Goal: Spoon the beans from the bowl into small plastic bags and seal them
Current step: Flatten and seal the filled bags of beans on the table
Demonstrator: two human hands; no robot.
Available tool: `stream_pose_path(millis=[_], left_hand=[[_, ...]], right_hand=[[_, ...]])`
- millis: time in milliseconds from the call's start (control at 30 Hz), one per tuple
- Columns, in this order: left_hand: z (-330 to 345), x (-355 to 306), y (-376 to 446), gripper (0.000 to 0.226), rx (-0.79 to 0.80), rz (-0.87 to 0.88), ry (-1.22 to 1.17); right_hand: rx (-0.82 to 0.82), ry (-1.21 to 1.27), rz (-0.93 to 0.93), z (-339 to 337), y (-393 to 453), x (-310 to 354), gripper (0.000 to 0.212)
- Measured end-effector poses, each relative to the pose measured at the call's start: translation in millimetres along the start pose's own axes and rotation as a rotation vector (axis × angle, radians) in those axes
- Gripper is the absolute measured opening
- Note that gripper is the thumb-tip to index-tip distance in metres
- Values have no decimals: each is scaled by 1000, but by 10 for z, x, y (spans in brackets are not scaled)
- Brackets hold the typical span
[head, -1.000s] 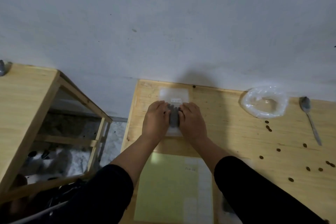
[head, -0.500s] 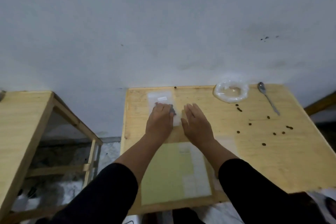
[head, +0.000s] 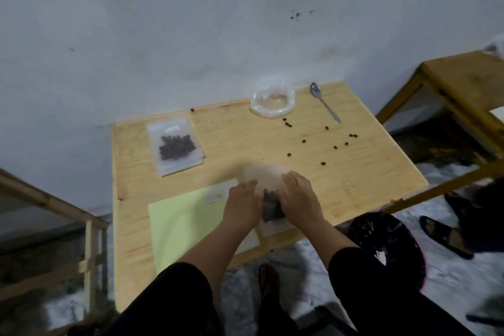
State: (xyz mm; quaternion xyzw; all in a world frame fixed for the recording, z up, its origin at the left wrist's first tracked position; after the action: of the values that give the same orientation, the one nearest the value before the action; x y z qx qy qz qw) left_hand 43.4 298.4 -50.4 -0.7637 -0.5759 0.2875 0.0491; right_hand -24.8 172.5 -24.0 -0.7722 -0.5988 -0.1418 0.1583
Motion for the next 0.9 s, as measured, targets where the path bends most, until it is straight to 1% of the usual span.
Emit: stream_pose_path(millis=[67,100,167,200,233,300,333,433,500,533,633,700,800,900], left_hand=[[114,-54,35,42,-2,-25,7],[137,-75,38,40,-8,-37,12],[168,-109,51,39,-24,-75,-44],[209,-104,78,39,-17,-108,-85],[214,-99,88,39,-8,-138,-162],[133,-140,48,38,-17,-188,-270],[75,-177,12,36,-21,-222,-318],[-42,-245,-44,31,-51,-247,-421],[-74,-244,-66,25,-31,-255,-538],[-101,-241,-78,23,-27,-252,-592],[-203,-195,-120,21,-16,-249,-720],[-299,-132,-164,22,8,-230,-794],[-425,75,-220,25,18,-240,-908],[-552,373,-306,24,-16,-256,-962]], right_hand=[[86,15,17,74,-13,-121,46],[120,28,20,119,-14,-177,48],[137,73,20,183,-7,-257,56],[127,78,12,165,-5,-255,58],[114,92,8,106,-9,-223,53],[80,103,-23,8,-2,-204,36],[57,120,-28,-32,13,-211,33],[-63,316,103,-118,61,-288,30],[-135,461,189,-137,85,-306,29],[-148,503,204,-145,98,-297,29],[-167,626,174,-202,154,-160,28],[-148,701,141,-189,191,-22,25],[-113,746,74,-135,232,232,20],[-41,763,32,-17,258,499,18]])
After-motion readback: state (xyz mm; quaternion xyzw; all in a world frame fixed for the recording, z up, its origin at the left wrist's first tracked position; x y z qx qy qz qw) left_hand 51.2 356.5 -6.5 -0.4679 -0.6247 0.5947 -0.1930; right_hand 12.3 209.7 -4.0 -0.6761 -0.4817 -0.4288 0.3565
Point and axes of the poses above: each hand's wrist, its own y-axis towards the middle knuckle, its own z-axis out of the palm, x = y × z, the point moved 3 cm from there along y, towards the middle knuckle, and after that the axes turned 15 degrees about -z, right-handed, at the moved point
